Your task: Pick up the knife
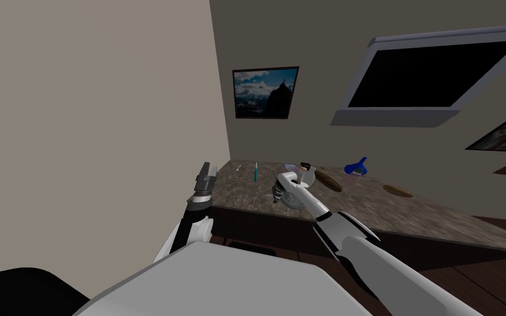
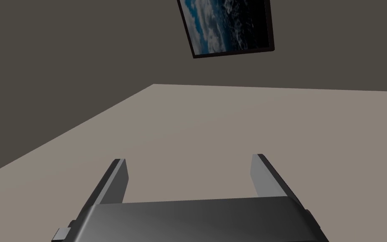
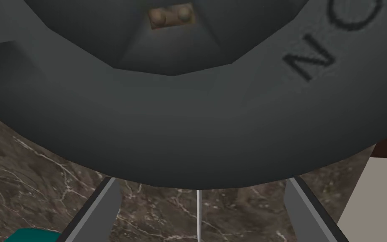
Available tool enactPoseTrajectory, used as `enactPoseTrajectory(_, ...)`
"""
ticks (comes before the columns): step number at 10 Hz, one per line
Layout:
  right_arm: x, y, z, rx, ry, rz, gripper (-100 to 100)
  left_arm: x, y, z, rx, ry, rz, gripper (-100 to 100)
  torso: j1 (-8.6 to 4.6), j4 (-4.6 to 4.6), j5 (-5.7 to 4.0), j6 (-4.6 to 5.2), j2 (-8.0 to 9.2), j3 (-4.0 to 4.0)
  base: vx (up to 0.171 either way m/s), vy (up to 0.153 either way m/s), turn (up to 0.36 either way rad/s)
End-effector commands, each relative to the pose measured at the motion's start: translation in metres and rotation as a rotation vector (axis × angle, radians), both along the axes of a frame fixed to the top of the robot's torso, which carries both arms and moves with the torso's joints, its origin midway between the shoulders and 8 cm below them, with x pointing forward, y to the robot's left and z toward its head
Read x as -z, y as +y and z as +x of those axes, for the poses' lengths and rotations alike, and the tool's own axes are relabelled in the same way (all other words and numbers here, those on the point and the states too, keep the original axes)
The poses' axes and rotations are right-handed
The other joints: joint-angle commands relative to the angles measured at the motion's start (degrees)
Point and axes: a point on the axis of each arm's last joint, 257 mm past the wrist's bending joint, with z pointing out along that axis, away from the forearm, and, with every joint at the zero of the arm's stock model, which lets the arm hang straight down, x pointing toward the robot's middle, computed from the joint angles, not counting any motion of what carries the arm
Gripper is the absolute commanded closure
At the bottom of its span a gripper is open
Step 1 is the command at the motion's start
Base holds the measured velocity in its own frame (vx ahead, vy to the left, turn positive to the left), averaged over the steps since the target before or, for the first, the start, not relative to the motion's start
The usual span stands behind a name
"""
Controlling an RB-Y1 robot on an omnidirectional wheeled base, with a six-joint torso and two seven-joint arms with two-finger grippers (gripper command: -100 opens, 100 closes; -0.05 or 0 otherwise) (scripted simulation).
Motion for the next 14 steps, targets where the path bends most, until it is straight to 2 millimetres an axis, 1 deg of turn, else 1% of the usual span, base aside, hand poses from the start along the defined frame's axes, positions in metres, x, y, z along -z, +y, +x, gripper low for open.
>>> enactPoseTrajectory(1, 0.004, 0.003, -0.003, 0.012, 0.023, 0.030, -100, 0.000, 0.000, 0.000, 0.000, 0.000, 0.000, 0, 0.00, 0.00, 0.00, 0.00, 0.00, 0.00, 0.018, 0.021, 0.059)
enactPoseTrajectory(2, 0.005, 0.000, -0.004, 0.030, 0.037, 0.034, -100, 0.000, 0.000, 0.000, 0.000, 0.000, 0.000, 0, 0.01, 0.00, 0.00, -0.01, -0.02, -0.01, 0.024, 0.046, 0.096)
enactPoseTrajectory(3, 0.003, -0.014, 0.001, 0.059, 0.032, -0.005, -100, 0.000, 0.000, 0.000, 0.000, 0.000, 0.000, 0, 0.10, -0.01, 0.02, -0.02, -0.05, -0.03, 0.027, 0.092, 0.176)
enactPoseTrajectory(4, 0.002, -0.020, -0.005, 0.060, 0.055, -0.031, -100, 0.000, 0.000, 0.000, 0.000, 0.000, 0.000, 0, 0.27, -0.01, 0.06, -0.04, -0.07, -0.04, 0.024, 0.074, 0.133)
enactPoseTrajectory(7, 0.003, -0.028, -0.016, 0.058, 0.100, -0.065, -100, 0.000, 0.000, 0.000, 0.000, 0.000, 0.000, 0, -0.01, 0.01, 0.00, 0.01, 0.03, 0.02, 0.006, 0.013, 0.007)
enactPoseTrajectory(8, 0.002, -0.026, -0.014, 0.058, 0.090, -0.058, -100, 0.000, 0.000, 0.000, 0.000, 0.000, 0.000, 0, -0.07, 0.01, -0.01, 0.01, 0.06, 0.03, 0.000, 0.000, 0.000)
enactPoseTrajectory(9, 0.002, -0.026, -0.015, 0.058, 0.093, -0.060, 0, 0.000, 0.000, 0.000, 0.000, 0.000, 0.000, 0, -0.08, 0.02, -0.01, 0.01, 0.06, 0.04, 0.000, 0.000, 0.000)
enactPoseTrajectory(10, 0.010, -0.035, -0.012, 0.067, 0.094, -0.059, -100, 0.000, 0.000, 0.000, 0.000, 0.000, 0.000, 0, -0.07, 0.02, -0.01, 0.01, 0.06, 0.04, -0.015, 0.020, 0.068)
enactPoseTrajectory(14, 0.022, -0.050, -0.008, 0.082, 0.094, -0.059, -100, 0.000, 0.000, 0.000, 0.000, 0.000, 0.000, 0, 0.02, 0.03, 0.01, 0.01, 0.13, 0.08, -0.021, 0.028, 0.047)
